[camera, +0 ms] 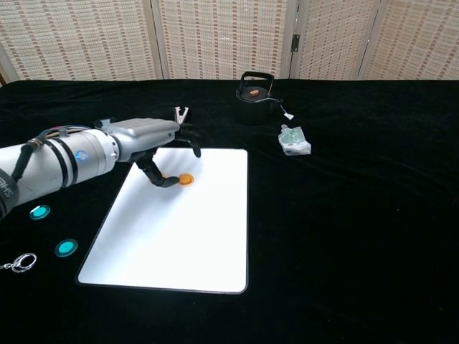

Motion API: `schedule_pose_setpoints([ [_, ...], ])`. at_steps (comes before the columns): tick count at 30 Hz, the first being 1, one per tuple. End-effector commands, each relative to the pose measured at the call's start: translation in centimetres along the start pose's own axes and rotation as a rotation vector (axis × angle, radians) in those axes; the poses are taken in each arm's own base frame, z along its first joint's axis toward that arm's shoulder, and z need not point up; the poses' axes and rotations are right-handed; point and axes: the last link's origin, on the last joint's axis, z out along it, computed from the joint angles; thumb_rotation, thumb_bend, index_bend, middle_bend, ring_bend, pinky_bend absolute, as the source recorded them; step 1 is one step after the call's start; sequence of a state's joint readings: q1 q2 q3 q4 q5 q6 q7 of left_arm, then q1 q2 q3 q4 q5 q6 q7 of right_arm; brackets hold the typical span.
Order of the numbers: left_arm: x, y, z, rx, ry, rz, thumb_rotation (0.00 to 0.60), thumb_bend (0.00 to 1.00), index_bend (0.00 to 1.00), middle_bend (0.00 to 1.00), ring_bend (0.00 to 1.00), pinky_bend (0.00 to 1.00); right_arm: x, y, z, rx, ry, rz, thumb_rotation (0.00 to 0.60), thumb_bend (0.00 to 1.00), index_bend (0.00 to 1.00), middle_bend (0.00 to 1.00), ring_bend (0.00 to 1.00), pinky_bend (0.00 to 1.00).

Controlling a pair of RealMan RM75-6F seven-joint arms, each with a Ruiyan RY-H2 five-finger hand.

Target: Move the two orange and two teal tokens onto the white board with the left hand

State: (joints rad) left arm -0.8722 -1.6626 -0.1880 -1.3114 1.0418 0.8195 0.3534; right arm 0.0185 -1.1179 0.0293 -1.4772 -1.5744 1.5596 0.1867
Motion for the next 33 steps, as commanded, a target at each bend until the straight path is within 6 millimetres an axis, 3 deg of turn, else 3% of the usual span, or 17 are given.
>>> schedule_pose_setpoints([
  [1,0.4,-1.4,-1.5,0.013,0.016,-0.007,0.600,0.43,0.35,0.07,0.00,0.00,0.1,0.0,0.0,0.000,0.002,-0.001,0.600,0.51,0.00,0.00,0.02,0.00],
  [10,0.1,-6.0,-6.8,0.068,0.059,-0.003,0.600,0.43,0.43,0.07,0.00,0.00,-0.1,-0.4,0.2,0.016,-0.001,0.000,0.600,0.51,0.00,0.00,0.02,0.00],
  [16,-1.4,-8.7,-10.3,0.113,0.069,0.013,0.600,0.43,0.44,0.07,0.00,0.00,-0.2,-0.8,0.4,0.029,-0.003,-0.002,0.600,0.51,0.00,0.00,0.02,0.00],
  [25,-3.4,-11.2,-13.7,0.185,0.049,0.003,0.600,0.43,0.44,0.07,0.00,0.00,-0.2,-1.3,0.7,0.041,-0.005,-0.006,0.600,0.51,0.00,0.00,0.02,0.00],
  [33,-4.4,-12.4,-15.5,0.223,0.031,-0.002,0.600,0.43,0.44,0.07,0.00,0.00,-0.2,-1.4,0.7,0.044,-0.006,-0.007,0.600,0.51,0.00,0.00,0.02,0.00],
])
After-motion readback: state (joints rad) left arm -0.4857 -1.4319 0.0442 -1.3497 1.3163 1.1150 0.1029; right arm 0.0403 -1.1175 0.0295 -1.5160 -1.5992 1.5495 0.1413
